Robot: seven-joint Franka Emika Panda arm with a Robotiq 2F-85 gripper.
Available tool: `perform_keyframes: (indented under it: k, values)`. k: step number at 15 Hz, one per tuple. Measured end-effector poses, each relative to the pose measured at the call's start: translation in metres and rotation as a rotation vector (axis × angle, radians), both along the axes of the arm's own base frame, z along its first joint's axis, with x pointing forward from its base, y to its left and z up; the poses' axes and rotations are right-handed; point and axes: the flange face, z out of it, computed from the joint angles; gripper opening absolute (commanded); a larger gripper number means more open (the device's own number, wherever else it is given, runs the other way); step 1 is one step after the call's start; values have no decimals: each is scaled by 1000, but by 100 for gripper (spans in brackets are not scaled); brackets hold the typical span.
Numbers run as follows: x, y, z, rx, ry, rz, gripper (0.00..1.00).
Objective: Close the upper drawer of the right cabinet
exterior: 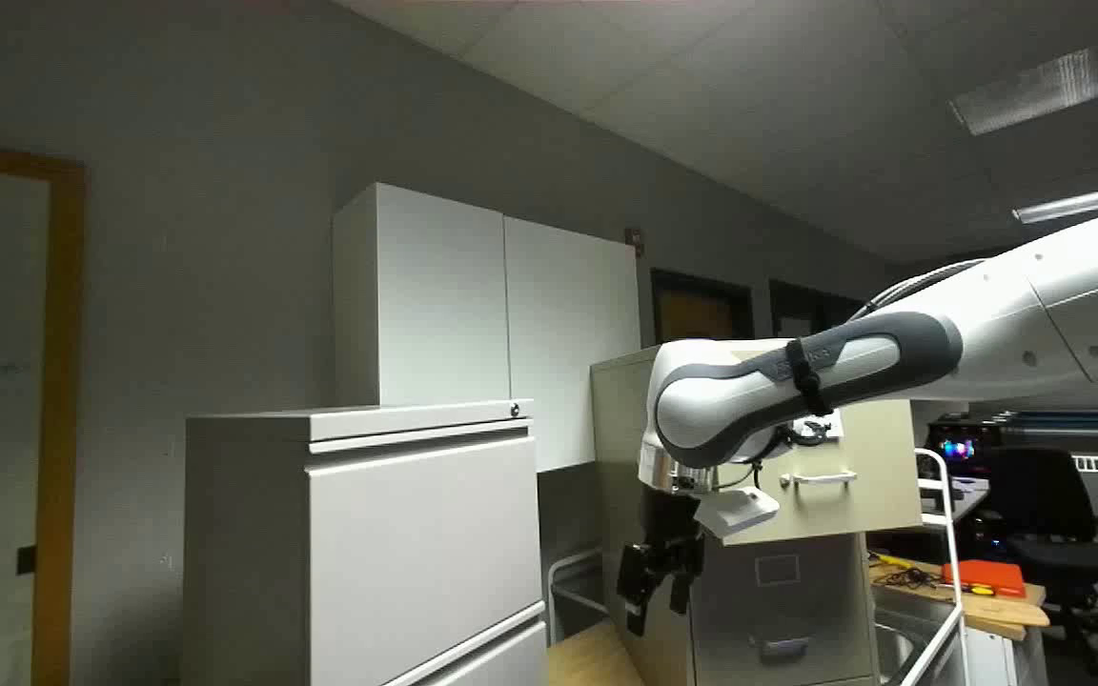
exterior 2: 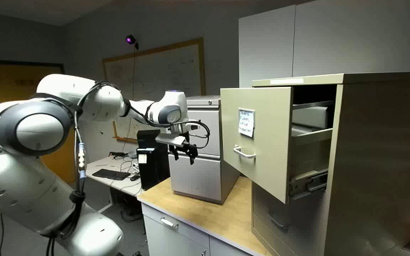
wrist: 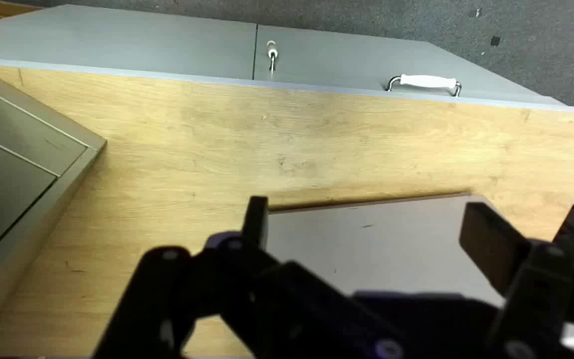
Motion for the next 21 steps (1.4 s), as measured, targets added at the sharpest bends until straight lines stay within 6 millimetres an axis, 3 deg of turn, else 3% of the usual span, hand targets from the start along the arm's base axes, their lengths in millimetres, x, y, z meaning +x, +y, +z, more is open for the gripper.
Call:
perform_keyframes:
  k: [16,17,18,21]
  values:
    - [0,-4,9,-22,-43,-16,100]
    - [-1,-5,14,-30,-59,-21,91]
    - [-3,-7,19,-39,-75,-29,73]
    - [-13,-21,36,-61,-126,-81,49]
